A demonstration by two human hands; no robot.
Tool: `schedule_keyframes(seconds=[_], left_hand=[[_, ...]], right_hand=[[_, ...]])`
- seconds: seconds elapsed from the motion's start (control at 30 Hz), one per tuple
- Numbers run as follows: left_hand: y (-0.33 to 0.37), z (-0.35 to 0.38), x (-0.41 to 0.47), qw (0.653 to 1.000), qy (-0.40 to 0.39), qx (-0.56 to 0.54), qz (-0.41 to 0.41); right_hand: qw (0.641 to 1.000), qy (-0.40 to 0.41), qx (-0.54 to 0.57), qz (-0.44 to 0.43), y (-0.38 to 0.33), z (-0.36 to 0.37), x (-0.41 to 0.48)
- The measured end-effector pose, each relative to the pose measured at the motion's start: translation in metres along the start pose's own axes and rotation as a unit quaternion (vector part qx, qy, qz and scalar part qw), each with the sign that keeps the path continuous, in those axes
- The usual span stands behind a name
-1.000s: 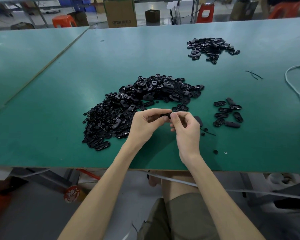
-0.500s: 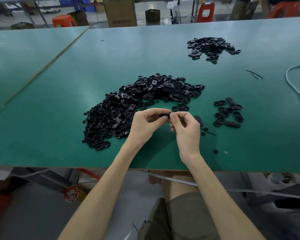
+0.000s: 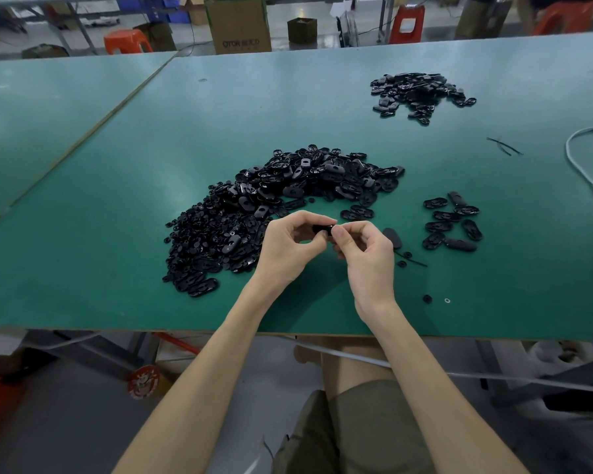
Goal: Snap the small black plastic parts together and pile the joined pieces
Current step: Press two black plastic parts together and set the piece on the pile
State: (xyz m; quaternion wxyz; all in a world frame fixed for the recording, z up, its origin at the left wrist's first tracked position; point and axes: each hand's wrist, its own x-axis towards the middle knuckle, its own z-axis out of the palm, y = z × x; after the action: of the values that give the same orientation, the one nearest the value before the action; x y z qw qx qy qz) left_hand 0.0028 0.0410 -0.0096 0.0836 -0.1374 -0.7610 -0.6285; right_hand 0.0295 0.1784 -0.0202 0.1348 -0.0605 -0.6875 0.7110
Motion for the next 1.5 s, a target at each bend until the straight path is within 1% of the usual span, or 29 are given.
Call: schedule_keyframes(seconds=[0.13,0.3,0.67,0.8,0.93,0.97,1.0,1.1,1.2,1.23,1.27,1.33,1.37,1.5], left_hand=[[0.001,0.0,-0.001,1.0,0.0,0.001,-0.004],[0.003,-0.004,-0.001,0.999,-0.015,-0.033,-0.009],[0.002,-0.002,-0.001,1.0,-0.016,-0.013,0.001],[0.005,0.0,0.0,0.999,-0.008,0.034,0.014],[0.033,0.007,0.02,0.993,0.045,0.101,0.036],[0.044,0.012,0.029,0.991,0.044,0.116,0.041],[0.055,0.019,0.038,0.991,0.024,0.124,0.038],[0.08,0.054,0.057,0.989,-0.082,0.119,0.029],[0.086,0.094,0.068,0.981,-0.139,0.136,0.018],[0.084,0.105,0.07,0.977,-0.157,0.144,0.007],[0.081,0.114,0.072,0.973,-0.173,0.153,-0.004],[0.074,0.127,0.072,0.966,-0.196,0.168,-0.019],[0.071,0.131,0.072,0.964,-0.203,0.171,-0.022],[0.066,0.132,0.07,0.961,-0.214,0.176,-0.016]], right_hand=[[1.0,-0.002,-0.004,0.0,-0.001,0.0,-0.001],[1.0,0.016,0.013,-0.003,-0.001,0.0,-0.001],[1.0,0.015,0.009,0.004,-0.002,0.001,-0.002],[0.999,0.026,0.019,0.005,-0.005,0.002,-0.002],[0.998,0.046,0.033,0.018,-0.006,0.002,-0.002],[0.999,0.042,0.03,0.016,-0.006,0.002,-0.002],[0.999,0.036,0.025,0.014,-0.007,0.003,-0.001],[1.0,0.021,0.005,0.011,-0.008,0.003,0.0],[1.0,0.006,-0.009,0.015,-0.005,-0.001,-0.002],[1.0,0.005,0.013,0.027,-0.004,-0.002,-0.003],[0.997,0.004,0.064,0.046,-0.004,-0.003,-0.004],[0.979,0.0,0.184,0.084,-0.007,-0.003,-0.007],[0.974,0.004,0.21,0.09,-0.008,-0.005,-0.006],[0.966,0.015,0.237,0.1,-0.01,-0.004,-0.006]])
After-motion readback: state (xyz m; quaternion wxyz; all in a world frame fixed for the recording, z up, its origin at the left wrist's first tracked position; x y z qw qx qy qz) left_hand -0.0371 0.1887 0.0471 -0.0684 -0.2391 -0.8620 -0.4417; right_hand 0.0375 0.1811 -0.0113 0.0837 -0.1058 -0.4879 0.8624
